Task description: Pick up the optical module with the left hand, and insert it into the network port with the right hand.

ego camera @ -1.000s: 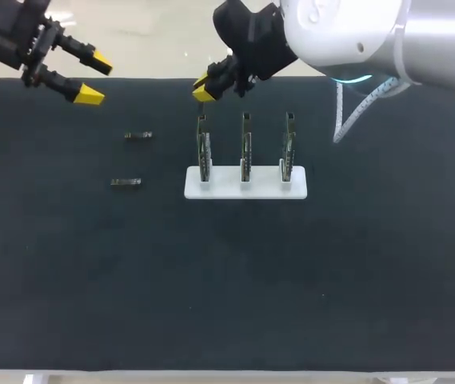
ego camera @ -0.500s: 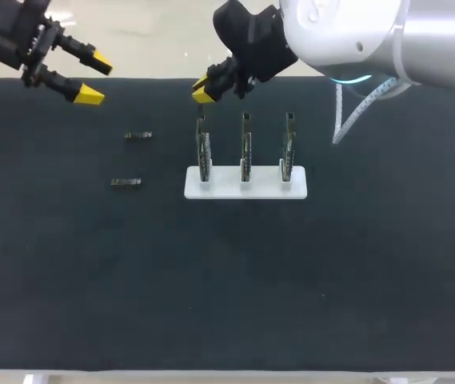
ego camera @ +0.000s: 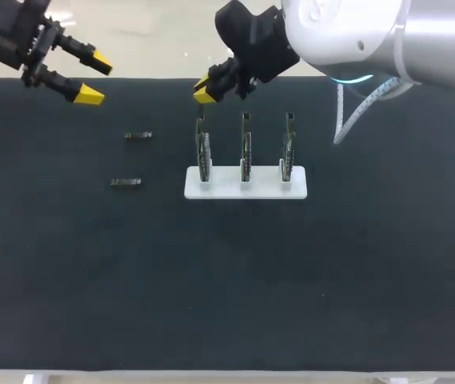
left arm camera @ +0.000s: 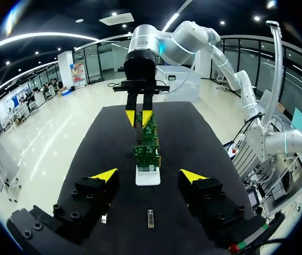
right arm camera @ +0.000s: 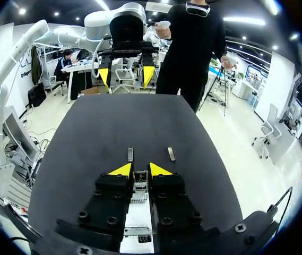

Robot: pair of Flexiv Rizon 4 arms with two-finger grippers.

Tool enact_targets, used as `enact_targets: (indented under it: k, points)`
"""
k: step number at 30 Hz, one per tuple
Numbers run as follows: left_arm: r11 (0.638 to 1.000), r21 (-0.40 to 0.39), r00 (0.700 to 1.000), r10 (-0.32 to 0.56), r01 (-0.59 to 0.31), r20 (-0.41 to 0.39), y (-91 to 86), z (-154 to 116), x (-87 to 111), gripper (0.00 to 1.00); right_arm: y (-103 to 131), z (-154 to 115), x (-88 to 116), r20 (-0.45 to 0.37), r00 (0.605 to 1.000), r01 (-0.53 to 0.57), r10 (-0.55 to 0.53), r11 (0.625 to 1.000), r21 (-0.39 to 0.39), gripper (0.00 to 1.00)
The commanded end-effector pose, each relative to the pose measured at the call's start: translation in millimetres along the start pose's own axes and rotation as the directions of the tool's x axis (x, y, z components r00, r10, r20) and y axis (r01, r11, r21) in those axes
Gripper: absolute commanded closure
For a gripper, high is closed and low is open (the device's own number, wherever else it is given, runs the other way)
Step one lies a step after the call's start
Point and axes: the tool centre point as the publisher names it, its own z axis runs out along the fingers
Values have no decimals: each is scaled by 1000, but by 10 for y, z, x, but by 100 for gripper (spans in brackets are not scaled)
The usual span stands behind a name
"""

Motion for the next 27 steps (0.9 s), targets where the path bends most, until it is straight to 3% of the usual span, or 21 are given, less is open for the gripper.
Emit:
enact_targets:
  k: [1,27]
  points:
    - [1000,-1,1000,-1,1,-3,-2,3,-4,0,1,-6,7,-4,1000,-1,1,1000,-3,100]
    - [1000,-1,1000,-1,1,-3,-2,3,-4,0,21,-13,25,-7,1000,2,-2,1000,-7,100]
